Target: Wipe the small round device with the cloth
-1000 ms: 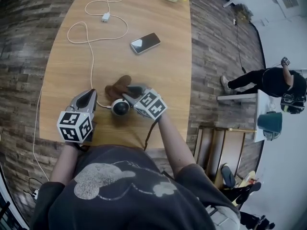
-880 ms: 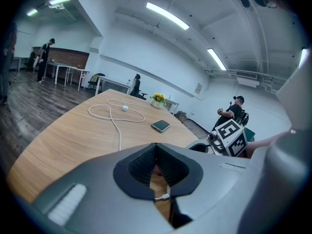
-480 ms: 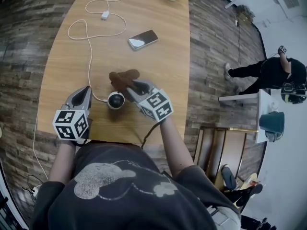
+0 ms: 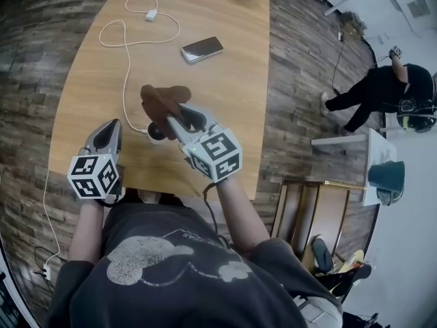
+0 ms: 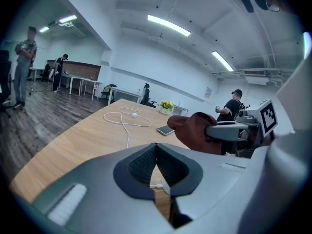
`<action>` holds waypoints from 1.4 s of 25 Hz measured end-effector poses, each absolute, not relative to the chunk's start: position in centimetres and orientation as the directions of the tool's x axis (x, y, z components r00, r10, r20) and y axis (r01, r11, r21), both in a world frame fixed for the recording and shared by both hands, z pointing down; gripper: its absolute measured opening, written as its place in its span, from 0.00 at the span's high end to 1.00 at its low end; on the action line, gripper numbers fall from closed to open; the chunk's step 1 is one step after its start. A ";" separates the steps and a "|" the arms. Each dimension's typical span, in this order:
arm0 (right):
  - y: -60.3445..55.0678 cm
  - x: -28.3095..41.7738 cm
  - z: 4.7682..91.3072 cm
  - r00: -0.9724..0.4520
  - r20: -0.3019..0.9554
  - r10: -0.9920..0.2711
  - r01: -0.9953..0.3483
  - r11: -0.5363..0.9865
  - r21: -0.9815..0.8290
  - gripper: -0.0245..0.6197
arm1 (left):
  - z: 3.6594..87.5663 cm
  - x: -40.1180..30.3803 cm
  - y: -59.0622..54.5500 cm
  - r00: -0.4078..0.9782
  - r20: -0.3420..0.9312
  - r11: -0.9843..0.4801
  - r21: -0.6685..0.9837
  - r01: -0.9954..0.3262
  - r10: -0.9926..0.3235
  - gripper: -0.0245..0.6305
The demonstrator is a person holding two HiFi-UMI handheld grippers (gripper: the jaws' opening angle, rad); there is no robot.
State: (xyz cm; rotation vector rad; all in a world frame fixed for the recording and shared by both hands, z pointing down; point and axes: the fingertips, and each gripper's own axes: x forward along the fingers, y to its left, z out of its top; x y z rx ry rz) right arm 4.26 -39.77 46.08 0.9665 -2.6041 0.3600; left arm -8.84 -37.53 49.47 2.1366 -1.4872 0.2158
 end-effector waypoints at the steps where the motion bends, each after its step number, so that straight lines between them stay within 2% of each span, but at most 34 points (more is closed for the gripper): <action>1: -39.2 3.8 46.4 -0.705 0.407 -0.581 -0.671 0.733 -0.116 0.83 | 49.5 -8.9 -37.5 0.391 0.411 -0.266 0.329 -0.906 -0.824 0.93; 15: -35.7 -2.1 51.2 -0.579 0.499 -0.644 -0.777 0.622 -0.099 0.83 | 49.5 -13.6 -35.0 0.473 0.403 -0.352 0.339 -0.872 -0.783 0.93; 35: -33.1 -4.4 58.8 -0.485 0.627 -0.610 -0.835 0.535 -0.125 0.83 | 50.6 -15.8 -33.5 0.559 0.419 -0.438 0.355 -0.826 -0.715 0.93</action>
